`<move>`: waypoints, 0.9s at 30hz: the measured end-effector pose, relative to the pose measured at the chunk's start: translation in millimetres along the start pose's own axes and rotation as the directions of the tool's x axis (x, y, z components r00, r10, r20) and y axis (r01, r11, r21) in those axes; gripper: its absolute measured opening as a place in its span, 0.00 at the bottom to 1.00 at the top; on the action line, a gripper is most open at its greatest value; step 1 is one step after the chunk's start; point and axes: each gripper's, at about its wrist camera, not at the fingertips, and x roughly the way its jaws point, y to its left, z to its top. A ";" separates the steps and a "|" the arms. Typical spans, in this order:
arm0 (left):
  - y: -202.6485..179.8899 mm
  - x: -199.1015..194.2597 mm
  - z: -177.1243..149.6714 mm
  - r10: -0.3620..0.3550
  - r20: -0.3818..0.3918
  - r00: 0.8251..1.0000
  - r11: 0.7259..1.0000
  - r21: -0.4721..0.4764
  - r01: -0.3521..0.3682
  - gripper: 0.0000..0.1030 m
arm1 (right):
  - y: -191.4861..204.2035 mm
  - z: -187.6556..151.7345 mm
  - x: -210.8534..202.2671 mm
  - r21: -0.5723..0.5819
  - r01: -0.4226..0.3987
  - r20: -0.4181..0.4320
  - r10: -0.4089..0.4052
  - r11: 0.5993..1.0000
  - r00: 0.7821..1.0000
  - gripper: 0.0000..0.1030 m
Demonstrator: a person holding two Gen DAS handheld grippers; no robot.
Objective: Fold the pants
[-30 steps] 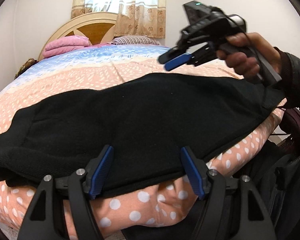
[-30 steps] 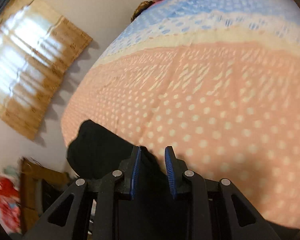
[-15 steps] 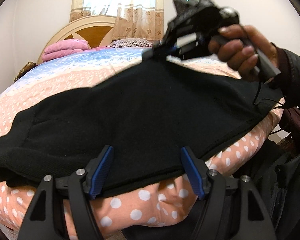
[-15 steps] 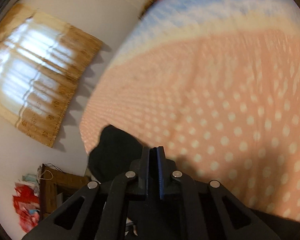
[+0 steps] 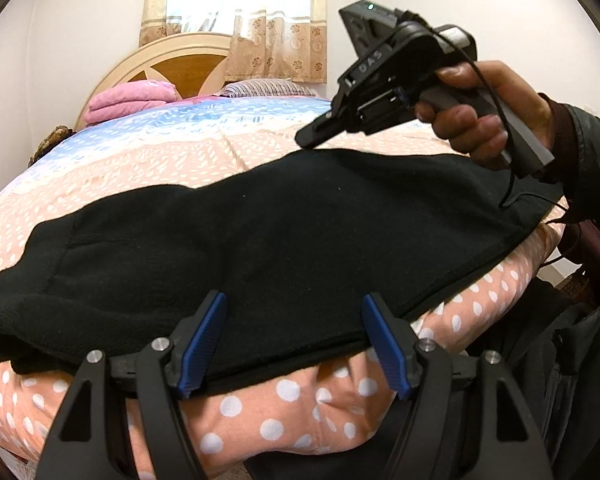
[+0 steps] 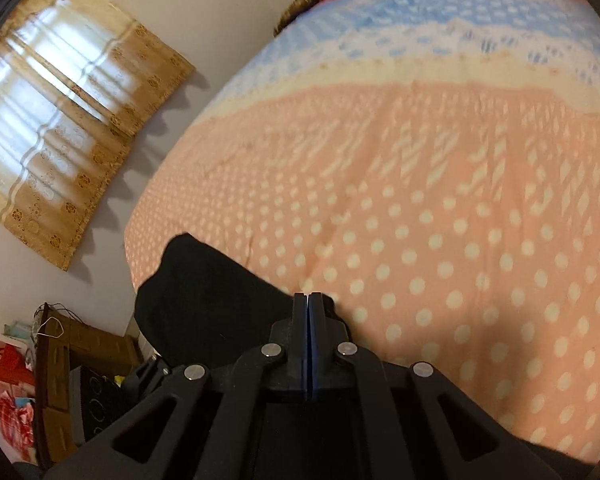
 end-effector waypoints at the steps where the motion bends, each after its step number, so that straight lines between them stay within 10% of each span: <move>1: -0.2 -0.1 0.1 -0.001 -0.002 1.000 1.000 0.003 0.001 0.71 | -4.9 0.9 5.0 0.028 -0.005 -0.019 0.006 1.000 1.000 0.01; 12: -1.9 1.4 -1.6 -0.001 0.007 1.000 1.000 0.007 0.000 0.71 | -30.2 0.9 13.1 0.155 -0.030 -0.022 0.034 0.987 0.999 0.26; 21: -5.3 -2.5 0.2 0.022 -0.002 1.000 1.000 0.017 -0.022 0.71 | -5.3 -8.5 -2.5 -0.037 0.112 0.018 -0.111 0.993 0.994 0.10; 22: -7.0 -3.3 1.6 0.030 -0.004 1.000 0.999 0.019 -0.030 0.71 | -8.2 -12.2 -11.7 -0.042 0.117 0.022 -0.116 0.992 0.993 0.14; 24: -10.5 -5.3 4.2 0.043 -0.003 0.999 0.999 0.025 -0.043 0.71 | -20.3 -23.6 -40.8 -0.038 0.128 0.057 -0.126 0.991 0.990 0.54; 27: -14.5 -10.1 9.2 0.041 0.012 0.999 0.999 0.026 -0.041 0.71 | -53.5 -50.8 -106.2 0.017 0.113 0.125 -0.114 0.993 0.986 0.55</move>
